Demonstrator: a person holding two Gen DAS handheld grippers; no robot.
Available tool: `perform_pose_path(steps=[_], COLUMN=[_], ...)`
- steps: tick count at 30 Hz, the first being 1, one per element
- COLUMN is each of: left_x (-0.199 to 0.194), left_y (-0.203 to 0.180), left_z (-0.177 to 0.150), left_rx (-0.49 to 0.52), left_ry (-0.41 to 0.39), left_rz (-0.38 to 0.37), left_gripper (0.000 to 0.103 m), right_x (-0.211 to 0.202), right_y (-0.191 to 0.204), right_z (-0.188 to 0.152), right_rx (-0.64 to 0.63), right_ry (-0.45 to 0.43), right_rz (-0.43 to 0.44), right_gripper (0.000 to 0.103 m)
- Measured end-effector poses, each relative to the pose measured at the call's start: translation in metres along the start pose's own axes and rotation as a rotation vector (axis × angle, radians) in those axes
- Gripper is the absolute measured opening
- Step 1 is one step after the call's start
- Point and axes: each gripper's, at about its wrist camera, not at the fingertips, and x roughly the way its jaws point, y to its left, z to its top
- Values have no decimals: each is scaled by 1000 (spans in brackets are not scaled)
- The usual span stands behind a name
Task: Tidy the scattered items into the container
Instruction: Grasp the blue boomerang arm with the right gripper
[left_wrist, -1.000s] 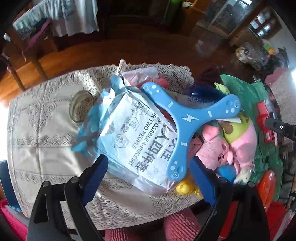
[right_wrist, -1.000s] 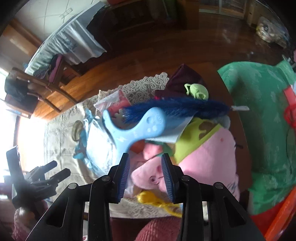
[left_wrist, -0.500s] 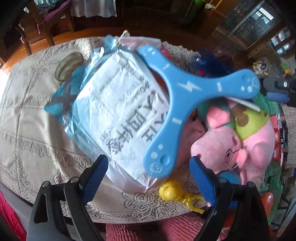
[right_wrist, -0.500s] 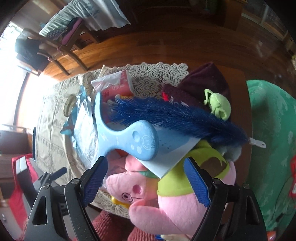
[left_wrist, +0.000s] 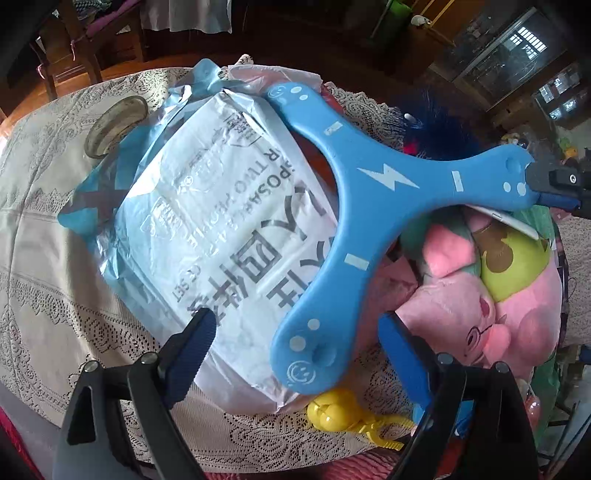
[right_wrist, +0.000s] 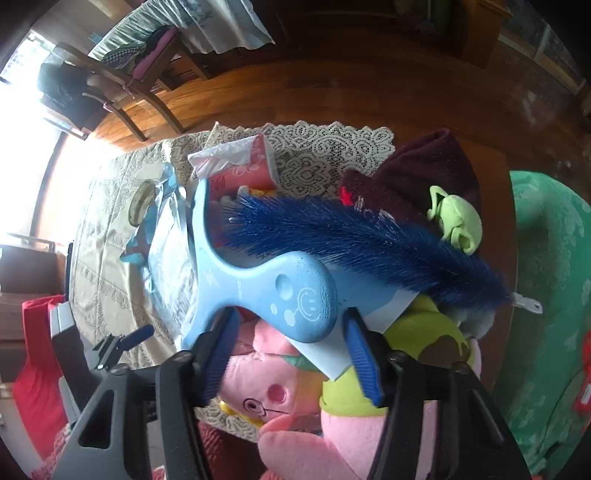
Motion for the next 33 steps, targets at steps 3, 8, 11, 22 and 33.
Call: perform_pose_path(steps=[3,8,11,22,33], left_x=[10,33,43,28,-50], left_y=[-7,-9,-8,-7,1], left_z=[4,7,7,7,-2], left_rx=[14,-2,-23,-5,28], left_ry=[17,42,54,19,-95], left_rz=[-18,-3,-7,-38,-16], left_gripper=[90,90,86,48,48], right_x=[2,6,10,13,-30], right_y=[-4,-8,-8,1,29], right_z=[1,6,8,11,1], right_rx=[12,9,12,-21,-76], right_ry=[0,-6,-14,-15,-88], right_rz=[1,14,23,99,171], right_gripper=[56,55,56,26,20])
